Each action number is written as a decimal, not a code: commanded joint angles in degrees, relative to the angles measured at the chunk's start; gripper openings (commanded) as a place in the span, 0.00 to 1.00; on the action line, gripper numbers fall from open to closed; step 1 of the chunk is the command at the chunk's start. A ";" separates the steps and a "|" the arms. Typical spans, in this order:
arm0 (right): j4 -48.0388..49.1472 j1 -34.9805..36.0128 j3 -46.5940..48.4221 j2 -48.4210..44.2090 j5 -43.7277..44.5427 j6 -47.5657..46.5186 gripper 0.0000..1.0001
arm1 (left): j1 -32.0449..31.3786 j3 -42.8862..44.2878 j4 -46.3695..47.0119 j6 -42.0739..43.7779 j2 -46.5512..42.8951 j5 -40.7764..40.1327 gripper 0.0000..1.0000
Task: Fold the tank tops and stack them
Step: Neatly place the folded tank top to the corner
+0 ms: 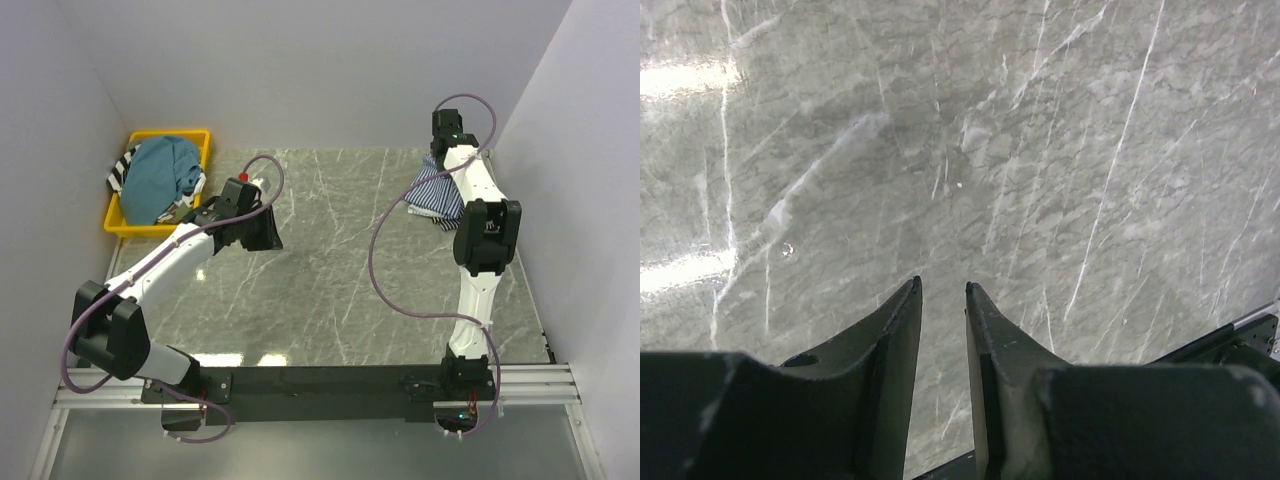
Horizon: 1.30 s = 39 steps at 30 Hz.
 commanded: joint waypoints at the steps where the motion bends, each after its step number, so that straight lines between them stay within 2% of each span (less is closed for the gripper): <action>1: -0.60 -2.38 2.25 -1.17 0.71 -1.46 0.00 | 0.25 2.33 1.03 1.03 0.04 1.60 0.30; 15: -1.30 -7.47 1.72 -2.22 -0.35 0.47 0.00 | 0.33 2.68 1.99 0.86 2.42 3.18 0.30; 29: -5.61 -11.60 7.78 3.14 5.97 5.74 0.00 | 0.33 3.47 1.82 0.68 3.83 3.53 0.29; 39: -5.70 -12.31 9.11 2.09 8.34 7.68 0.00 | 0.42 3.91 1.73 0.68 4.27 3.97 0.29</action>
